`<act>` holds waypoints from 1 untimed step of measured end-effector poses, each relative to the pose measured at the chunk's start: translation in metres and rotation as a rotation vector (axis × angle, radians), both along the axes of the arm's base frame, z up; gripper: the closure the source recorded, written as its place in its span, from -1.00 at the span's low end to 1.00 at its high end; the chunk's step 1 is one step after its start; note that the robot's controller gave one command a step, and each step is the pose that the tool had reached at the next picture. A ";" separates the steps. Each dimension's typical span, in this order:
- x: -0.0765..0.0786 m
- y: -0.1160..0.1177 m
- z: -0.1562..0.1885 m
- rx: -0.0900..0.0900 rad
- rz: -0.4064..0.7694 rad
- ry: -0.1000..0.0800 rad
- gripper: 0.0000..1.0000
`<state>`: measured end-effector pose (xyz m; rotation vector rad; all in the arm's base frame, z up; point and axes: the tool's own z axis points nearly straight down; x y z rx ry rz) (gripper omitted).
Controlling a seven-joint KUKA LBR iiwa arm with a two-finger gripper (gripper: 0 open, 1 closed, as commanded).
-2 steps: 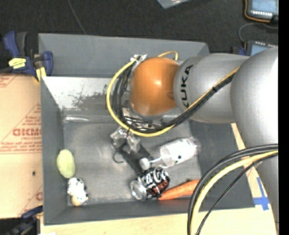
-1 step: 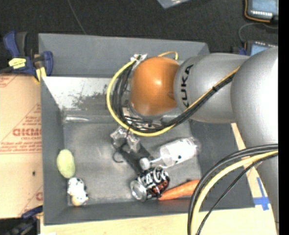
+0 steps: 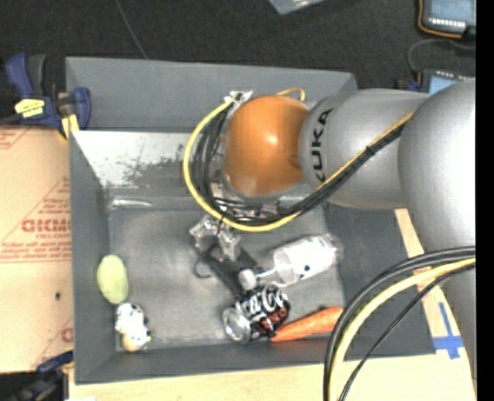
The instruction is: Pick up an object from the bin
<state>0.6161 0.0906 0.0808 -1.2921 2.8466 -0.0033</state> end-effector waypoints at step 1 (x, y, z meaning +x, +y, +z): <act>-0.002 0.000 0.021 -0.002 0.000 0.007 1.00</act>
Offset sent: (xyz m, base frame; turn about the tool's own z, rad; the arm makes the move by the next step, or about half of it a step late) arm -0.0002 0.0000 0.0435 0.0000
